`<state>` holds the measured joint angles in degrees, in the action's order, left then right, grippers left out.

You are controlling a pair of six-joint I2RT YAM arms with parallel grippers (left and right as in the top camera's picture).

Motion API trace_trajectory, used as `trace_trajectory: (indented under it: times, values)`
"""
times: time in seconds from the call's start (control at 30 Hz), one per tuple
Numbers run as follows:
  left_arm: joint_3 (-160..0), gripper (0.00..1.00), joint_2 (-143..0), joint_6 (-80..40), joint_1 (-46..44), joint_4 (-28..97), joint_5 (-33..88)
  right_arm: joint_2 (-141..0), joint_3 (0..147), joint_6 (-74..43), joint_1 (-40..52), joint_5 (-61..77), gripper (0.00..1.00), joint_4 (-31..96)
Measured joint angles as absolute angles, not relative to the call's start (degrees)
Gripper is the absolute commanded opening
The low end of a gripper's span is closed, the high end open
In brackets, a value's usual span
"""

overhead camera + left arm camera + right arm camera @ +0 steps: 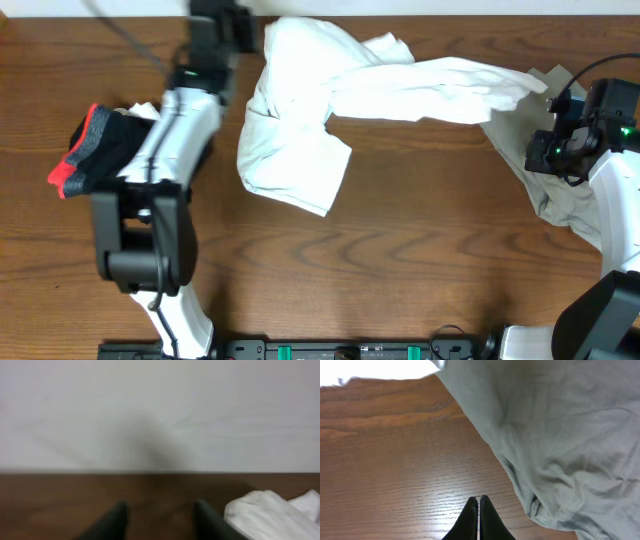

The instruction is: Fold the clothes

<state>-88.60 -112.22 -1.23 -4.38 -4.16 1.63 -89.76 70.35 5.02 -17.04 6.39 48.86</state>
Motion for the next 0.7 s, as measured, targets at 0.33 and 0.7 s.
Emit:
trace_trajectory:
  times: [0.33, 0.7]
  values:
    - [-88.12, 0.98, -112.20, -4.56, -7.51, 37.04, 7.55, -89.76, 70.35, 4.97, -17.04, 6.42, 0.12, 49.56]
    - [-80.73, 0.98, -112.20, -13.41, -12.51, 52.62, 7.27, -89.76, 70.35, 4.97, -17.04, 6.37, 0.12, 50.15]
